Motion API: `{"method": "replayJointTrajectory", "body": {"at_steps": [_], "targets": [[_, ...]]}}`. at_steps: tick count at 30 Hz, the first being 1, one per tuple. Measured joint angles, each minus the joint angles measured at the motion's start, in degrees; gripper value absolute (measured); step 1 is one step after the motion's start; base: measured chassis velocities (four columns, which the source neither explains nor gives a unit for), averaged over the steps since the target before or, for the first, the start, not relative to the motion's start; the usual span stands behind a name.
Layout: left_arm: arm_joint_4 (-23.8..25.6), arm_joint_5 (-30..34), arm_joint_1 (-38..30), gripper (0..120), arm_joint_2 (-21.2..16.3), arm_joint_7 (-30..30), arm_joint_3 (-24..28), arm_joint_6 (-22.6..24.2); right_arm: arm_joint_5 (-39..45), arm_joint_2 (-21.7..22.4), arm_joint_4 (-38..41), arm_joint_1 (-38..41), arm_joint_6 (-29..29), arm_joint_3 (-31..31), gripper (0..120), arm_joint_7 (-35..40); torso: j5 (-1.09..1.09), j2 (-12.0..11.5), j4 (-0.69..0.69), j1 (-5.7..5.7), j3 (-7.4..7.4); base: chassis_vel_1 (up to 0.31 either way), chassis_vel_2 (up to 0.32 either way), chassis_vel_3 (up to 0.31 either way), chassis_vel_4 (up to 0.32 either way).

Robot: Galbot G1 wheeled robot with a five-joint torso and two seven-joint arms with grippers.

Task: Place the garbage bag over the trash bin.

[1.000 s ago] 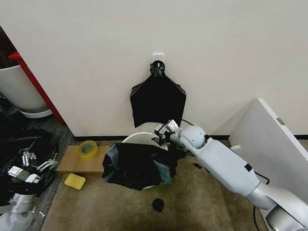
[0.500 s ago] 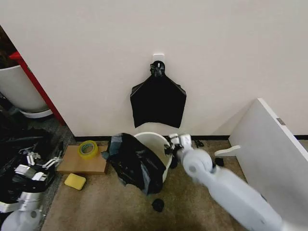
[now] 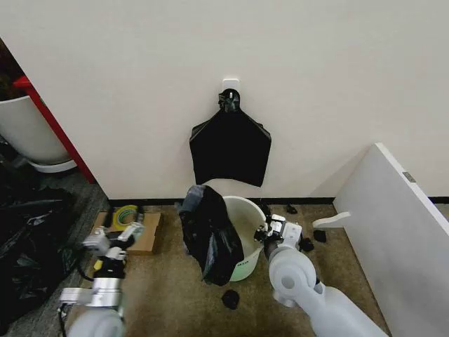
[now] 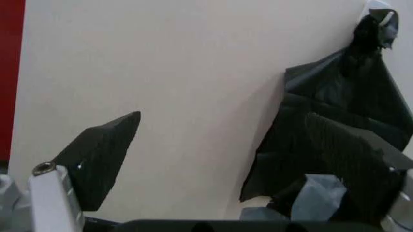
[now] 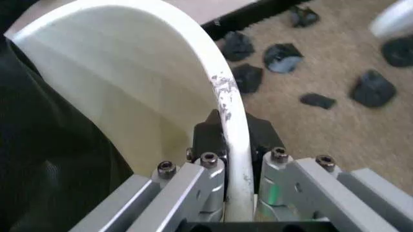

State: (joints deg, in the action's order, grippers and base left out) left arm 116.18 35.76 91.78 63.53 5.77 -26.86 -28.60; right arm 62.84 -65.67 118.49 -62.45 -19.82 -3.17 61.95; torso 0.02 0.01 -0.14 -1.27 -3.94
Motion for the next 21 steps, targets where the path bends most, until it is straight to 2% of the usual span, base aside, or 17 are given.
{"method": "replayJointTrajectory", "body": {"at_steps": [5, 8, 14, 15, 18, 21], "targets": [[1.2, -3.3, 0.1, 100, 1.2, 1.8, 0.4, 0.1, -2.3, -1.0, 1.7, -5.2, 0.3, 1.0, 1, 0.4, 0.0, 0.0, -0.01, 0.0, 0.0, 0.0, 0.0, 0.0, 0.0], [1.2, -4.1, 0.2, 100, 1.5, 2.0, 0.4, 0.0, -2.4, -1.3, 2.6, -6.2, 0.0, 1.3, 5, 0.6, 0.0, 0.0, -0.01, 0.0, 0.0, 0.0, 0.0, 0.0, 0.0], [1.1, -5.6, 0.7, 100, 1.6, 3.0, -0.2, -0.1, -3.7, -1.5, 6.5, -8.9, 0.0, 3.4, 31, 0.6, 0.0, 0.0, 0.0, 0.0, 0.0, 0.0, 0.0, 0.0, 0.0], [1.1, -5.6, 0.7, 100, 1.6, 3.0, -0.2, -0.1, -3.7, -1.5, 6.5, -8.9, 0.0, 3.4, 31, 0.6, 0.0, 0.0, 0.0, 0.0, 0.0, 0.0, 0.0, 0.0, 0.0], [0.9, -6.1, 0.7, 100, 1.7, 3.8, -0.5, 0.0, -10.2, -0.9, 8.9, -10.8, 1.7, 4.1, 42, -0.7, -0.01, 0.0, -0.01, 0.0, 0.0, 0.0, 0.0, 0.0, 0.0], [0.5, -7.0, 0.8, 100, 2.0, 4.7, -0.5, 0.3, -21.5, 0.5, 11.7, -12.2, 6.4, 3.1, 55, -7.1, -0.01, 0.0, -0.02, 0.0, 0.0, 0.0, 0.0, 0.0, 0.0]]}}
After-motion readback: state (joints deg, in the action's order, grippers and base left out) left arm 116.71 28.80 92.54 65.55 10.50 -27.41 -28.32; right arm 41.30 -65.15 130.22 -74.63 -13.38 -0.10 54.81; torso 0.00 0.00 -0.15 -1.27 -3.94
